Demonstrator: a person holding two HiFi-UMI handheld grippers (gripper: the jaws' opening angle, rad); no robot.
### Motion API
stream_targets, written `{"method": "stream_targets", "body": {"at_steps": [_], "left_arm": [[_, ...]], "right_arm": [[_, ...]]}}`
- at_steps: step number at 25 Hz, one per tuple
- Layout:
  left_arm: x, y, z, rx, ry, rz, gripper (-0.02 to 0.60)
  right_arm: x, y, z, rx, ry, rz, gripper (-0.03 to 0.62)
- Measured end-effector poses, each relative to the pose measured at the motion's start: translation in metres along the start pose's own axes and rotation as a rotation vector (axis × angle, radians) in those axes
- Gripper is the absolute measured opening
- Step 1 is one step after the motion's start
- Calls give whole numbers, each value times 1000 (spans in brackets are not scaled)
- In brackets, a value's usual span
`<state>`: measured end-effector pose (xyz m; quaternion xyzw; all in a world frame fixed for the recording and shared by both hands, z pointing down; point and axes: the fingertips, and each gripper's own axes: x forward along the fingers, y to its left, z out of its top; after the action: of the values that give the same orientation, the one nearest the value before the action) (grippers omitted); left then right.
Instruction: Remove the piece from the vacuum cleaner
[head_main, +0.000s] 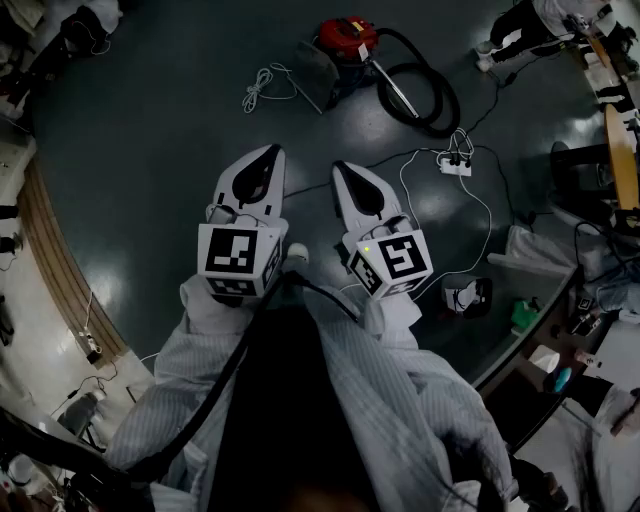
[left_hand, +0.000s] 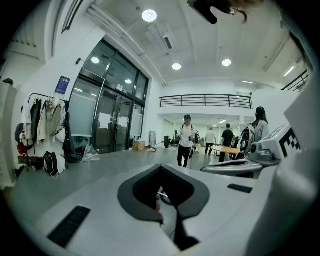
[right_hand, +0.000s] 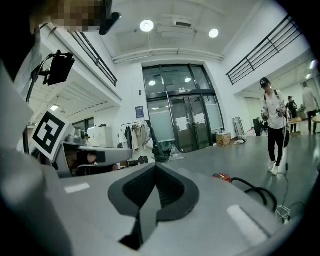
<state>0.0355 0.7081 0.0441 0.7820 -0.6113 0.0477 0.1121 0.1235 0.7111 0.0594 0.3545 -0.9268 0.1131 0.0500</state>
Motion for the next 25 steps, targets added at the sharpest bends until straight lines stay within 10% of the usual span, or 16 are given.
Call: {"method": "stream_targets", "body": {"at_steps": [25], "left_arm": [[79, 97, -5, -56, 14, 181, 5]], "right_arm": [[82, -69, -28, -57, 124, 44, 2]]}}
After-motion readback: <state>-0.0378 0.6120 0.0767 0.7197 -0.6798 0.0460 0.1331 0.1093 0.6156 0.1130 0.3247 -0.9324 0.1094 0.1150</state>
